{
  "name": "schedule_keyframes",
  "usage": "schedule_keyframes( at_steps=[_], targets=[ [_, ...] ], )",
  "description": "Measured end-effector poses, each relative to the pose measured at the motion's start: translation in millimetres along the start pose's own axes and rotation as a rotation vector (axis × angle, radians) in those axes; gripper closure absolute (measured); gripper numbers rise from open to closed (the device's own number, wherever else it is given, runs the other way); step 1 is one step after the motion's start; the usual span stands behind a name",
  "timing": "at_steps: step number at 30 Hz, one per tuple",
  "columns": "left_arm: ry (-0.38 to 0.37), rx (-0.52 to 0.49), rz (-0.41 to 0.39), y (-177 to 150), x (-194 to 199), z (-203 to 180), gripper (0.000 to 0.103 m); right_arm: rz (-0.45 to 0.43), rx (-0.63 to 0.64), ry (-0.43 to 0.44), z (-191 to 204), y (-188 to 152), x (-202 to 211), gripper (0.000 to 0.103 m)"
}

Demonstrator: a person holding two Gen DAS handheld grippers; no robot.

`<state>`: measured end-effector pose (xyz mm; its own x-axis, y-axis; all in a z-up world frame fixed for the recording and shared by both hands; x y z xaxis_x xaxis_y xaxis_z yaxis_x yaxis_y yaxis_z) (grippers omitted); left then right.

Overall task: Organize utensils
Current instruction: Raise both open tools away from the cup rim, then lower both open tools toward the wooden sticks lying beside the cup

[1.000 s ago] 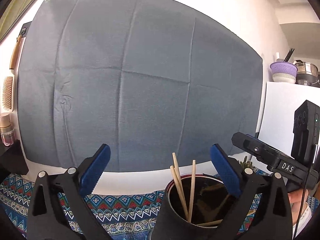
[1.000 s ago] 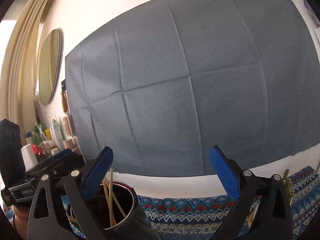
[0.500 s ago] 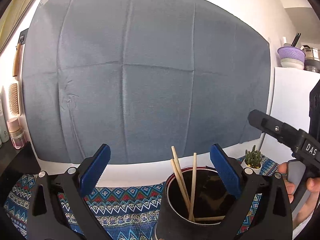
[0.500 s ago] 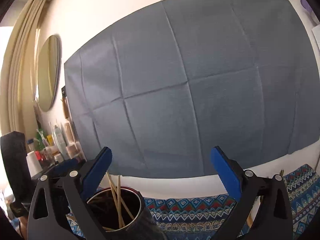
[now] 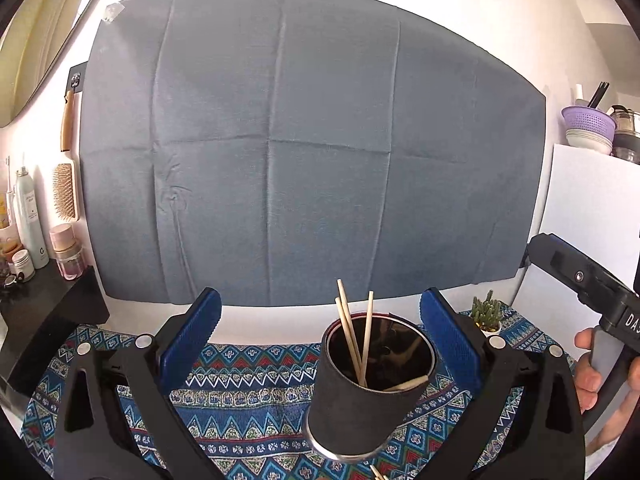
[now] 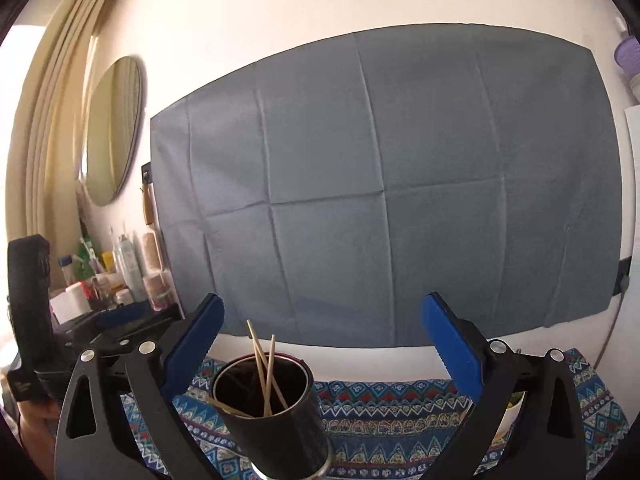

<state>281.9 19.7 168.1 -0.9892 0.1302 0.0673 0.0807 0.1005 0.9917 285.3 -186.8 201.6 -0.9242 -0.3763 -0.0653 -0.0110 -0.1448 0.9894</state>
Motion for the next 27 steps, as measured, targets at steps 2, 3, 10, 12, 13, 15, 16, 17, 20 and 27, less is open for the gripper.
schedule_keyframes(
  at_steps=[2, 3, 10, 12, 13, 15, 16, 17, 20, 27],
  targets=[
    [0.001, 0.010, 0.013, 1.3, 10.3, -1.7, 0.006, 0.013, 0.022, -0.005, 5.3, 0.4, 10.1, 0.008],
    [-0.006, 0.016, 0.023, 1.3, 15.3, -2.8, 0.005, 0.017, 0.034, -0.006, 8.3, 0.1, 15.4, 0.008],
    [0.005, 0.042, 0.059, -1.3, 52.1, -4.8, 0.006, 0.060, 0.089, 0.005, 27.5, -7.1, 46.9, 0.008],
    [0.011, 0.048, 0.080, -5.3, 60.7, -4.0, 0.006, 0.079, 0.093, 0.010, 31.9, -11.5, 54.0, 0.008],
    [0.015, 0.051, 0.092, -8.0, 64.7, -3.4, 0.006, 0.089, 0.097, 0.009, 34.0, -14.0, 55.9, 0.008],
    [0.018, 0.050, 0.117, -15.7, 71.6, -2.4, 0.006, 0.107, 0.110, 0.005, 37.9, -20.8, 60.7, 0.008],
    [0.020, 0.049, 0.130, -20.2, 74.2, -1.7, 0.006, 0.117, 0.118, 0.004, 39.9, -25.0, 63.0, 0.008],
    [0.023, 0.047, 0.143, -25.1, 76.4, -1.1, 0.006, 0.128, 0.126, 0.004, 41.4, -29.9, 65.5, 0.008],
    [0.035, 0.038, 0.200, -44.6, 82.1, -0.3, 0.006, 0.167, 0.148, 0.000, 45.6, -47.2, 71.3, 0.008],
    [0.030, 0.010, 0.346, -100.0, 90.1, -5.2, 0.006, 0.330, 0.191, -0.009, 48.8, -104.6, 83.3, 0.008]
  ],
)
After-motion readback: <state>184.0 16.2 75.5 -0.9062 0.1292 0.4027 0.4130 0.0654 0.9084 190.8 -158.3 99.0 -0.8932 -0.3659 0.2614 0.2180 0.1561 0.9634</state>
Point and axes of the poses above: each gripper's, at about its wrist camera, not at the fingertips, and x roughly against the way its jaws point, z to its left, y to its top, the point moved 6 cm from there along -x, roughly the way its jaws point, and after that the axes turned 14 degrees about -z, right-handed, at the moved point
